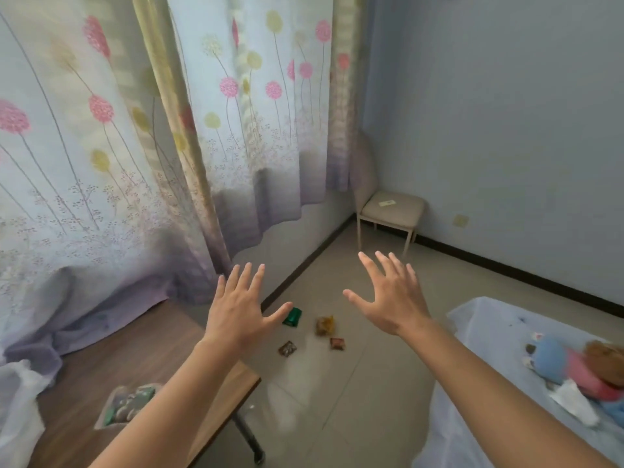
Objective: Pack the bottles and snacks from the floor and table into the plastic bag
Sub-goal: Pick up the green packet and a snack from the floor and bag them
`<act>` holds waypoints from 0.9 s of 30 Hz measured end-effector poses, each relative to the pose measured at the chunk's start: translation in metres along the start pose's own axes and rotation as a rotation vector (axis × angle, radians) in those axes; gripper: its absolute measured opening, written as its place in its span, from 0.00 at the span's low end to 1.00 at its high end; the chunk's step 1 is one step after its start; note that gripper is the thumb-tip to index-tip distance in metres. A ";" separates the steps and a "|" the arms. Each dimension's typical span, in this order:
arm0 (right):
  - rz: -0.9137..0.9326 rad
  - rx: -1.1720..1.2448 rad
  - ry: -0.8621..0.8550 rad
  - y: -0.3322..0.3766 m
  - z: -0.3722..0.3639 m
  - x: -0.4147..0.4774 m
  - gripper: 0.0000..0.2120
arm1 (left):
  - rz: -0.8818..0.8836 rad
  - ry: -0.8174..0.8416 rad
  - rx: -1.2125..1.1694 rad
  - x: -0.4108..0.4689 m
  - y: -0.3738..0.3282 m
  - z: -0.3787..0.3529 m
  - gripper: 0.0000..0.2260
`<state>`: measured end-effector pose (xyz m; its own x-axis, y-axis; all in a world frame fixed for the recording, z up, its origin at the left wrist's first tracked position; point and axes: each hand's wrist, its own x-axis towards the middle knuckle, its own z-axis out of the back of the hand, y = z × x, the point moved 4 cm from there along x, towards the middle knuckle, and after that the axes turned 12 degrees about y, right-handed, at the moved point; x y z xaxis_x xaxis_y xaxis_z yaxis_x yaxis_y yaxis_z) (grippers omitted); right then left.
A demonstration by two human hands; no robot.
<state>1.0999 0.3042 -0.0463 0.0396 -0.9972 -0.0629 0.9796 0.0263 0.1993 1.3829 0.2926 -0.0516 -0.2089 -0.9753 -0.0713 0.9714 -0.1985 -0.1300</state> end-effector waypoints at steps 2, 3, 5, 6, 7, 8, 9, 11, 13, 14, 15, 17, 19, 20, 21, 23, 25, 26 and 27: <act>-0.023 0.020 -0.007 -0.021 0.004 0.004 0.46 | -0.026 -0.007 -0.002 0.020 -0.021 0.000 0.44; -0.035 0.028 -0.008 -0.031 0.005 0.008 0.47 | -0.041 -0.015 -0.004 0.031 -0.030 -0.001 0.44; -0.055 0.036 -0.006 -0.049 0.006 0.016 0.46 | -0.075 -0.023 0.000 0.051 -0.047 -0.001 0.44; -0.064 0.037 -0.006 -0.058 0.006 0.021 0.46 | -0.091 -0.024 0.005 0.062 -0.055 -0.002 0.44; -0.073 0.038 -0.004 -0.067 0.006 0.027 0.46 | -0.105 -0.024 0.010 0.073 -0.062 -0.003 0.44; -0.081 0.038 -0.001 -0.075 0.005 0.033 0.46 | -0.115 -0.019 0.011 0.085 -0.068 -0.004 0.44; -0.090 0.038 0.001 -0.083 0.004 0.041 0.46 | -0.124 -0.015 0.007 0.098 -0.073 -0.007 0.45; -0.103 0.039 0.009 -0.098 0.002 0.058 0.46 | -0.132 -0.012 -0.007 0.125 -0.081 -0.013 0.46; -0.108 0.038 0.021 -0.110 -0.001 0.080 0.45 | -0.125 -0.006 -0.020 0.155 -0.086 -0.022 0.47; -0.109 0.037 0.028 -0.117 -0.002 0.093 0.45 | -0.119 -0.003 -0.030 0.171 -0.089 -0.027 0.47; -0.111 0.035 0.038 -0.123 -0.003 0.107 0.45 | -0.114 0.003 -0.038 0.187 -0.092 -0.032 0.47; -0.108 0.024 0.065 -0.133 -0.005 0.138 0.45 | -0.108 0.017 -0.058 0.219 -0.098 -0.043 0.47; -0.097 0.009 0.090 -0.141 -0.006 0.172 0.45 | -0.097 0.037 -0.090 0.248 -0.101 -0.052 0.47; -0.090 0.000 0.096 -0.145 -0.005 0.190 0.45 | -0.087 0.049 -0.102 0.263 -0.100 -0.055 0.46; -0.084 -0.009 0.101 -0.148 -0.004 0.208 0.45 | -0.079 0.063 -0.109 0.279 -0.099 -0.059 0.46; -0.078 -0.022 0.106 -0.154 -0.002 0.243 0.45 | -0.064 0.086 -0.117 0.310 -0.093 -0.062 0.46; -0.073 -0.022 0.106 -0.158 -0.002 0.277 0.46 | -0.041 0.091 -0.111 0.342 -0.084 -0.061 0.47; -0.067 -0.022 0.109 -0.161 -0.003 0.293 0.46 | -0.029 0.095 -0.113 0.357 -0.079 -0.059 0.47; -0.061 -0.023 0.113 -0.163 -0.004 0.308 0.46 | -0.014 0.096 -0.117 0.369 -0.074 -0.058 0.47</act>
<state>0.9533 -0.0066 -0.1025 0.0008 -0.9829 -0.1840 0.9851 -0.0310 0.1694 1.2273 -0.0472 -0.1253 -0.2381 -0.9575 -0.1626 0.9496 -0.1943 -0.2461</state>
